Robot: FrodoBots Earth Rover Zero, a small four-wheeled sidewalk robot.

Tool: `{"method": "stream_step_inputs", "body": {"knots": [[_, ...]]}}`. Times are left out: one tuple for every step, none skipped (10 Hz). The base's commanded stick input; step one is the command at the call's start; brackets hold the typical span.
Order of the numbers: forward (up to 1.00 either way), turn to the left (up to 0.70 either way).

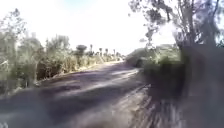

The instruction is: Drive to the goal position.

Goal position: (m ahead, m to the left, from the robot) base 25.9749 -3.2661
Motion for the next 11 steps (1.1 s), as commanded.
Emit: {"method": "stream_step_inputs", "body": {"knots": [[0.85, 0.00], [0.85, 0.00], [0.85, 0.00], [0.85, -0.09], [0.85, -0.18], [0.85, -0.28], [0.85, -0.34], [0.85, -0.34], [0.85, -0.34], [0.85, -0.34], [0.85, -0.34]]}}
